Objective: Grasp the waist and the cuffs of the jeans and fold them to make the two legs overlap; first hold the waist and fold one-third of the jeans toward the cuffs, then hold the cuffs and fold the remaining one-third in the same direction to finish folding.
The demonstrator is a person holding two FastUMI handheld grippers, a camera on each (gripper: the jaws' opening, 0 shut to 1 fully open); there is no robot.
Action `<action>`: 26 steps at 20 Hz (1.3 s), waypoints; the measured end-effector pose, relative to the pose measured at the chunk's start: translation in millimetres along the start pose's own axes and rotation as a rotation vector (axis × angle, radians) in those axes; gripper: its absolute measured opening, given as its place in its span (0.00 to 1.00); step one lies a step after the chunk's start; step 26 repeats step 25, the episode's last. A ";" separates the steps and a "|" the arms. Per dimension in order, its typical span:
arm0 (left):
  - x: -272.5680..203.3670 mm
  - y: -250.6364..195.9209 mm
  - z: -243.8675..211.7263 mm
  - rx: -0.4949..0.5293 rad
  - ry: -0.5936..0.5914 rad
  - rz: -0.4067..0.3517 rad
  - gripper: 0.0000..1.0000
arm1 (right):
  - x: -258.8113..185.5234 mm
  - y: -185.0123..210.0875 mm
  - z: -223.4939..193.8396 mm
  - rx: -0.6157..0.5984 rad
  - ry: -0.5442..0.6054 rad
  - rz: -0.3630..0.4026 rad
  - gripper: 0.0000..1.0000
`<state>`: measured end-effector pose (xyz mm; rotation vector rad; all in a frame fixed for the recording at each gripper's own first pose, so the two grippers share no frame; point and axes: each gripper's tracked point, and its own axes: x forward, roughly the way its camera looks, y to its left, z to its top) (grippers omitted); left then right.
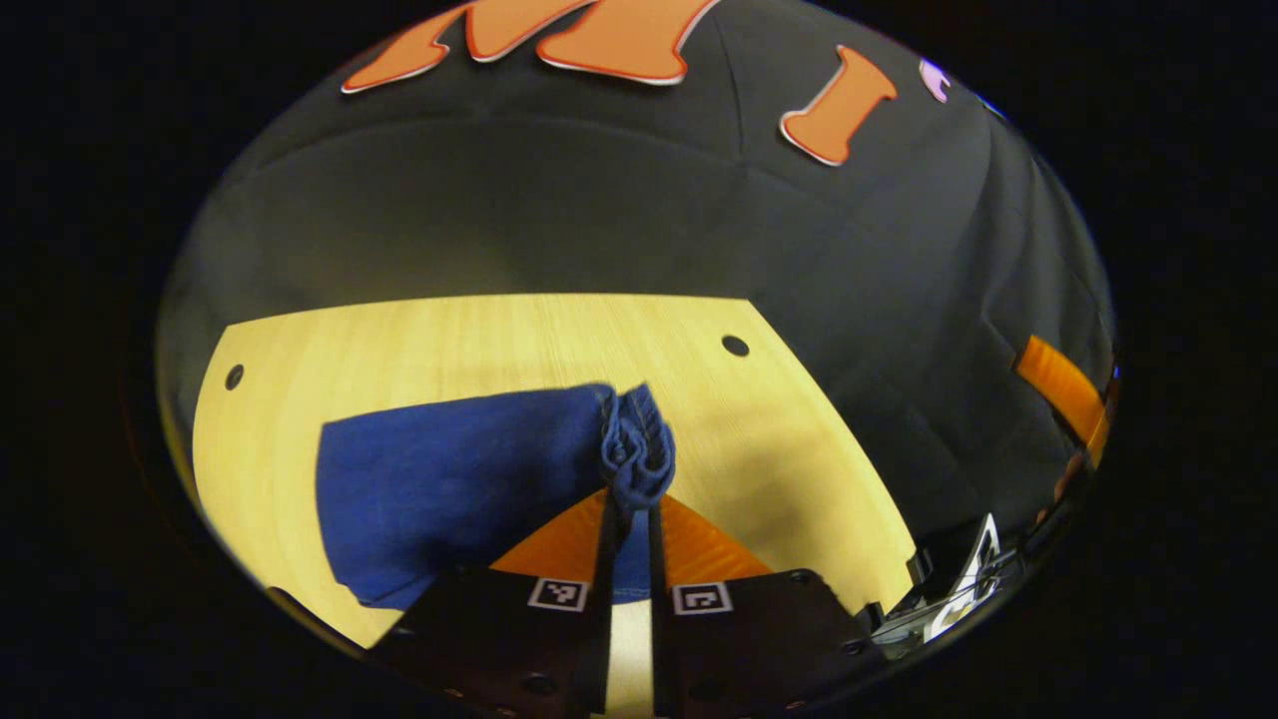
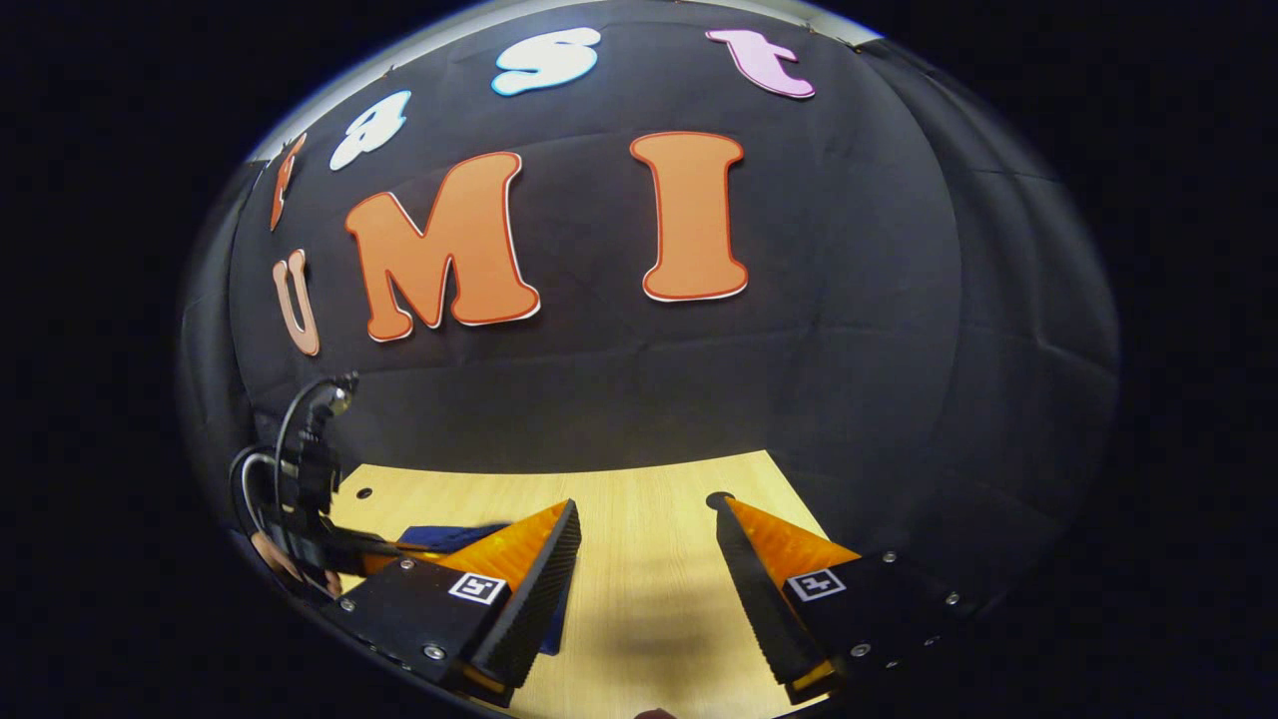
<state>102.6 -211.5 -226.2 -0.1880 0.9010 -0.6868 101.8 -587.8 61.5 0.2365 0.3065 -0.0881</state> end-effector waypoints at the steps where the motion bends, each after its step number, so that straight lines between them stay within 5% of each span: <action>1: 4.6 -4.5 1.8 0.012 -0.014 -0.002 0.31 | -1.1 -3.5 -1.2 -0.005 -0.001 -0.005 0.87; 4: -11.2 -10.5 13.9 0.066 -0.087 0.016 0.73 | -1.5 -10.2 1.0 -0.025 -0.013 -0.022 0.87; 7: -41.9 -7.6 42.9 0.131 -0.235 0.086 0.78 | -2.4 0.0 15.1 -0.043 -0.067 -0.024 0.87; 9: -67.3 -0.5 59.8 0.166 -0.336 0.156 0.97 | -2.3 8.6 24.8 -0.104 -0.108 -0.049 0.87; 12: -115.3 16.9 79.1 0.179 -0.474 0.276 0.99 | -11.3 36.3 47.5 -0.177 -0.210 -0.055 0.88; 19: -233.8 19.2 113.4 0.170 -0.840 0.435 0.98 | -25.3 115.7 74.4 -0.160 -0.375 0.083 0.96; 26: -260.6 32.0 105.1 0.139 -1.013 0.483 0.96 | -28.9 141.9 61.9 -0.161 -0.377 0.154 0.94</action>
